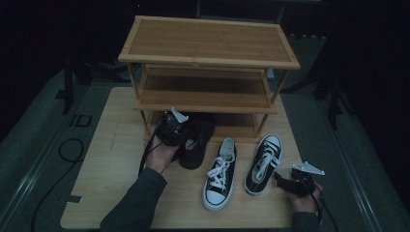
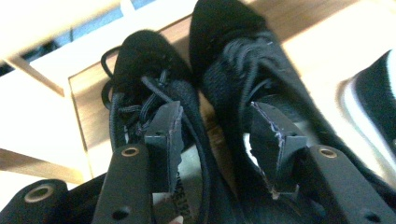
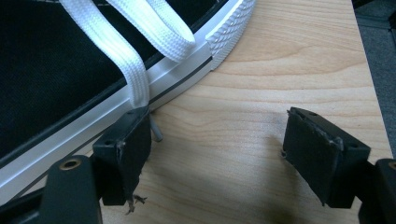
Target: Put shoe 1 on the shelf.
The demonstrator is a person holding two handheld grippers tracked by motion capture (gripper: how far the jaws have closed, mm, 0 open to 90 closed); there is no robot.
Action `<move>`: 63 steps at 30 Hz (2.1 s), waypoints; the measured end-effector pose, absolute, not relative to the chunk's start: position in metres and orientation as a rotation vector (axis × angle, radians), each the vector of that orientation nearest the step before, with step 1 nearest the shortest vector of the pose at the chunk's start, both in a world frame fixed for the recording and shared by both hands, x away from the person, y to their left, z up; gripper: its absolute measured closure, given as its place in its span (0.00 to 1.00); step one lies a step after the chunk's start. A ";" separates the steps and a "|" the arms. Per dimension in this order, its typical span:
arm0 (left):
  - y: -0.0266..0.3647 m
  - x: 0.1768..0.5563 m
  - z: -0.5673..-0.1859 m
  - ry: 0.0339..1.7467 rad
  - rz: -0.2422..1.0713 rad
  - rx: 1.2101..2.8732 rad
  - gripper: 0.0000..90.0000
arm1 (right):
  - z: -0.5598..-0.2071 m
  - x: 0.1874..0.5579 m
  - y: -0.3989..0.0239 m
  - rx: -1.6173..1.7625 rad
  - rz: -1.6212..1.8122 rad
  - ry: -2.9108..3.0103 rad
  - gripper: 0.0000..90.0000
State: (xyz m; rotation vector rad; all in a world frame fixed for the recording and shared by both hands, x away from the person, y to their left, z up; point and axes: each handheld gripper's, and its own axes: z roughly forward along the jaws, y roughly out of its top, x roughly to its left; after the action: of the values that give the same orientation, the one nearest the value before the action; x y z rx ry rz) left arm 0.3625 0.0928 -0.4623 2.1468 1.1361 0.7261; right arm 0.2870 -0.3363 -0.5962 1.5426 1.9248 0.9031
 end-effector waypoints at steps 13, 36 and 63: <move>0.103 0.332 -0.452 0.952 0.592 2.145 0.60 | -0.596 0.287 -0.336 1.542 0.903 1.925 0.26; 0.123 0.304 -0.490 0.831 0.452 2.213 0.70 | -0.596 0.287 -0.336 1.542 0.903 1.925 0.26; 0.117 0.314 -0.537 0.867 0.367 2.331 0.79 | -0.596 0.287 -0.336 1.543 0.903 1.925 0.26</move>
State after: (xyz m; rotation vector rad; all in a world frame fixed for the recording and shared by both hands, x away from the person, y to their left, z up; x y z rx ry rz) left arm 0.3143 0.1172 -0.5365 2.3308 0.8673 0.3668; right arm 0.2870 -0.3363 -0.5962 1.5428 1.9248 0.9031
